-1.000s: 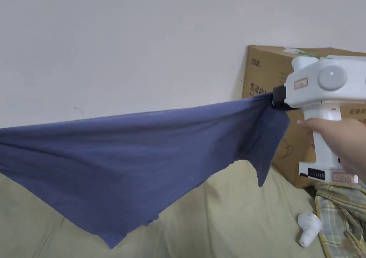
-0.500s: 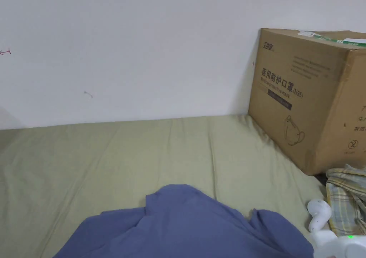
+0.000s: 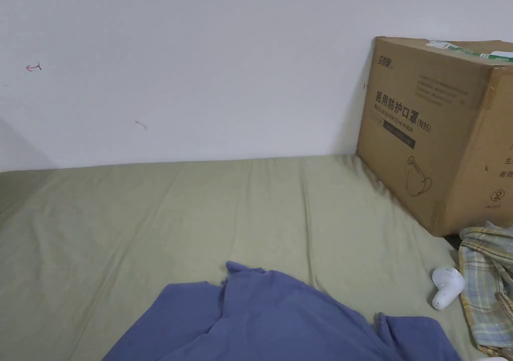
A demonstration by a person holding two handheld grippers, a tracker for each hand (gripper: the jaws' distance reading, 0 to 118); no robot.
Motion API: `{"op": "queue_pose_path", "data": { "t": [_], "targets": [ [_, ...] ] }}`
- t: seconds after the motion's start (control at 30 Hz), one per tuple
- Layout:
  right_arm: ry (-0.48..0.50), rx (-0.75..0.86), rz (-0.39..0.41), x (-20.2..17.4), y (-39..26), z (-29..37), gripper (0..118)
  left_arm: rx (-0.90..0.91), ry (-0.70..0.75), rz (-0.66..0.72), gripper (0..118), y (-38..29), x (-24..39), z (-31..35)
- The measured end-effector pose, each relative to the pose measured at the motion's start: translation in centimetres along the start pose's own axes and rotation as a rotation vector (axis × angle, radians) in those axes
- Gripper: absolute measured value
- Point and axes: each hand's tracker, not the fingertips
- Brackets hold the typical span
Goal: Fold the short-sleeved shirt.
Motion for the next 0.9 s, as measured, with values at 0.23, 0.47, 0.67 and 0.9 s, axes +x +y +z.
{"op": "queue_pose_path", "data": {
  "t": [0.23,0.47,0.67,0.9],
  "targets": [
    [-0.012,0.167,-0.088,-1.5,0.3,4.1,100,0.089,-0.105,-0.048,111,-0.1,0.2,1.8],
    [0.028,0.388,0.034,-8.3,3.5,10.2,99,0.199,-0.032,-0.11,109,1.0,2.5,6.5],
    [0.122,0.52,0.085,-13.8,4.9,11.9,1,0.232,0.096,-0.29,2,0.0,4.7,9.7],
    [0.184,0.512,0.145,-18.4,5.3,11.5,1,0.105,0.023,-0.172,2,0.1,1.3,6.5]
  ]
}}
